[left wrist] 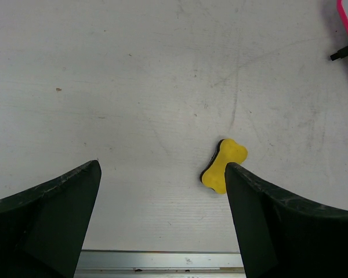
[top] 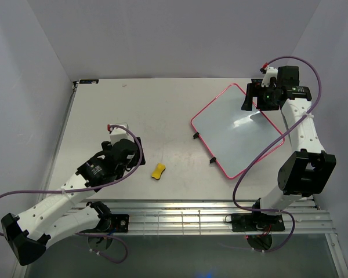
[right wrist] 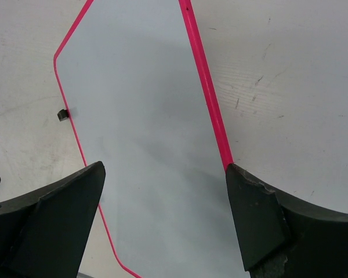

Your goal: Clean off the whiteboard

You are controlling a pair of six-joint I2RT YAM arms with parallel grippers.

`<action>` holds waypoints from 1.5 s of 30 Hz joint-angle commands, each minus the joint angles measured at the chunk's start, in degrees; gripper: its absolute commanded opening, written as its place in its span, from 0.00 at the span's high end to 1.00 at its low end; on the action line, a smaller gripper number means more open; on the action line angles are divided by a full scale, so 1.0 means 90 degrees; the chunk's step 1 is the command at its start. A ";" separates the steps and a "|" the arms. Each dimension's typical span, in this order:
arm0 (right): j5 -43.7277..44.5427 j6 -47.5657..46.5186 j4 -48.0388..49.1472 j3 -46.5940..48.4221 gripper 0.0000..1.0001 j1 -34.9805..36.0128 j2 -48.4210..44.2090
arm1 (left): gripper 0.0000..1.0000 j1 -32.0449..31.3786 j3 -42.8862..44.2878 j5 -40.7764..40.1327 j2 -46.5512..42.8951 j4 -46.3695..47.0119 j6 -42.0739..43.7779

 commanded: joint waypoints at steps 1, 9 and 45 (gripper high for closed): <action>0.0138 0.0066 0.0126 0.0209 0.10 0.0023 -0.0096 | 0.02 0.0043 -0.0010 -0.0048 -0.0050 0.0026 -0.0001; 0.0519 0.0281 0.0165 0.0316 0.10 0.0023 -0.0485 | 0.02 0.0130 -0.0010 -0.0107 -0.0157 0.0016 -0.0030; 0.2695 0.0818 0.1415 -0.5308 0.10 0.2064 -0.8074 | 0.02 0.1273 -0.0664 -0.1435 -0.1593 0.0875 0.1004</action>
